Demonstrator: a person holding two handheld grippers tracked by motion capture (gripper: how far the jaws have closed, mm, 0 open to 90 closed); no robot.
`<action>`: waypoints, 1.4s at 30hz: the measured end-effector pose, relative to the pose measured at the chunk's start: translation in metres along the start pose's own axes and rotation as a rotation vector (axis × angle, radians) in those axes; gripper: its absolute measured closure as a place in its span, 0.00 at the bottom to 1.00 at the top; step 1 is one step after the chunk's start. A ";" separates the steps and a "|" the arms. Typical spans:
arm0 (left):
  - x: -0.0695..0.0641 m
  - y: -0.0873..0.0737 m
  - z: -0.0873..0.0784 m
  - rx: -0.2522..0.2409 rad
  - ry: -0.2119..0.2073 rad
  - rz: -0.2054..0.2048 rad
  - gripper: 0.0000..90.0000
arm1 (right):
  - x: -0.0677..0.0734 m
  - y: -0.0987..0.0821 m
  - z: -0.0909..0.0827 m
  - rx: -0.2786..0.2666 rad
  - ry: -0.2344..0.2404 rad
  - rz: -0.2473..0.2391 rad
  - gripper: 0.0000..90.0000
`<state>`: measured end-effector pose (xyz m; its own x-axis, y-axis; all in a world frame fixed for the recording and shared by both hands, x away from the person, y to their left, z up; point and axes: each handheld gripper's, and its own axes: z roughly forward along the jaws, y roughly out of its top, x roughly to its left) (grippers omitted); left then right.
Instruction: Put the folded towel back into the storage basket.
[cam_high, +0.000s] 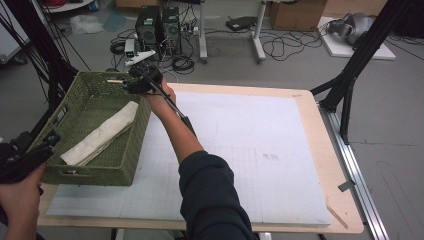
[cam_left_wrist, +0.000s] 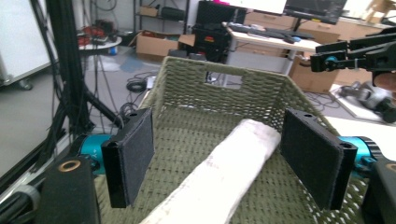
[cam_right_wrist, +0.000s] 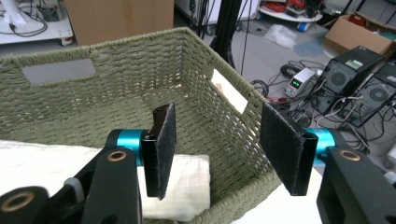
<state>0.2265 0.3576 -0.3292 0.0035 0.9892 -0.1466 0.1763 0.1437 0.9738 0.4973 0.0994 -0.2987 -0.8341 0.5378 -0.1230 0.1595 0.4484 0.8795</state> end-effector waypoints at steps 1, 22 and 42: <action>-0.001 0.000 0.000 -0.002 -0.008 0.001 0.30 | -0.001 -0.001 -0.003 -0.004 0.000 -0.001 0.50; -0.057 0.003 0.012 0.016 -0.312 0.041 0.27 | -0.030 -0.054 -0.092 -0.023 0.048 0.047 0.25; -0.148 0.002 0.055 0.064 -0.569 0.086 0.27 | -0.066 -0.152 -0.230 -0.031 -0.130 0.152 0.14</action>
<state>0.2808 0.2094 -0.3155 0.5458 0.8234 -0.1550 0.2110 0.0440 0.9765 0.4069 -0.1689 -0.3185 -0.7261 0.6862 -0.0441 0.2605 0.3339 0.9059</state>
